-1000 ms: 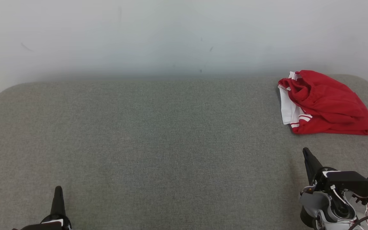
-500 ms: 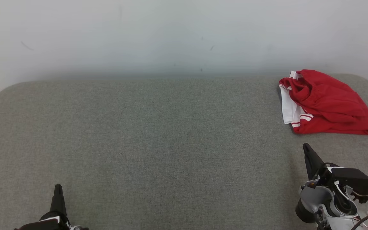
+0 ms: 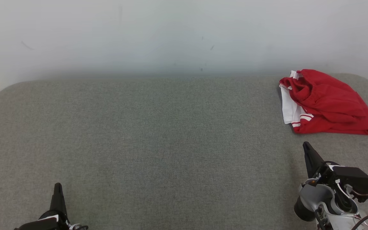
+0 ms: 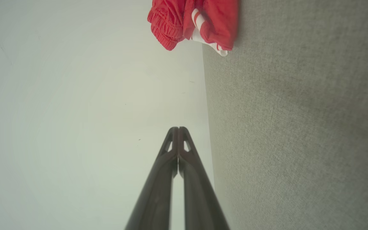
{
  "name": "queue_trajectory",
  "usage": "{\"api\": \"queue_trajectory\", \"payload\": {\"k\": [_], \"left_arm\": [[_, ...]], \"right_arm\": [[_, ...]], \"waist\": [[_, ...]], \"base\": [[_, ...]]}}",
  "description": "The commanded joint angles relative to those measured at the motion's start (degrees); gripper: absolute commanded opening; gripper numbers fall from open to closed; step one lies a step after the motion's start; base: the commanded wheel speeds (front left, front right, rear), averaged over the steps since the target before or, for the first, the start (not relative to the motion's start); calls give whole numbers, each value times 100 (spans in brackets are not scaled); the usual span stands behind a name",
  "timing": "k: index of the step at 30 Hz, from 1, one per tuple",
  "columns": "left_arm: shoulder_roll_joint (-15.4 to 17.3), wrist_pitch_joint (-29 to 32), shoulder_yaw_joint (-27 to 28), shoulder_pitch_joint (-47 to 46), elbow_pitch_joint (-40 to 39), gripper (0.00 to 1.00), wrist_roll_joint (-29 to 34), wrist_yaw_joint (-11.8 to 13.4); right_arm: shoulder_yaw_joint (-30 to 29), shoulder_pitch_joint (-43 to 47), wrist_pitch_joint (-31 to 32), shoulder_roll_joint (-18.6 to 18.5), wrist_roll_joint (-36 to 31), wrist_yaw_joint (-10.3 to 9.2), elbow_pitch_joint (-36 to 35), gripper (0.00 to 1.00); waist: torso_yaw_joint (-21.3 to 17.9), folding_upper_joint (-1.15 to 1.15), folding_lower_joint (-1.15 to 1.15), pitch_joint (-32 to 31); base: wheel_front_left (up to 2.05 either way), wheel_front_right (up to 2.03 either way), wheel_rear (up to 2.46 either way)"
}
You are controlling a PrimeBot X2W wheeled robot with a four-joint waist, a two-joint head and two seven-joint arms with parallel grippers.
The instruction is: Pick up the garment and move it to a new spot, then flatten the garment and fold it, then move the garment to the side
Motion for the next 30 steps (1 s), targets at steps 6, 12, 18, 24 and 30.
{"api": "queue_trajectory", "payload": {"k": [6, 12, 18, 24, 30], "left_arm": [[-4, 13, 15, -31, 15, 0, -43, -21], [-5, 10, 15, -31, 15, 0, -42, -21], [-5, 10, 16, -31, 15, 0, -41, -21], [-5, 11, 17, -31, 15, 0, -40, -21], [-5, 12, 17, -31, 15, 0, -39, -21]], "right_arm": [[-10, -5, 26, 26, 23, 0, 4, 0], [-14, -5, 30, 28, 15, 0, 4, 0], [-17, -5, 34, 29, 9, 0, 4, 0], [-21, -6, 37, 32, 4, 0, 4, 0], [-25, -6, 40, 34, 0, 0, 4, 0]], "waist": [[0, 0, 0, 0], [0, 0, 0, 0], [0, 0, 0, 0], [0, 0, 0, 0], [0, 0, 0, 0]], "base": [[0, 0, 0], [0, 0, 0], [0, 0, 0], [0, 0, 0], [0, 0, 0]]}}
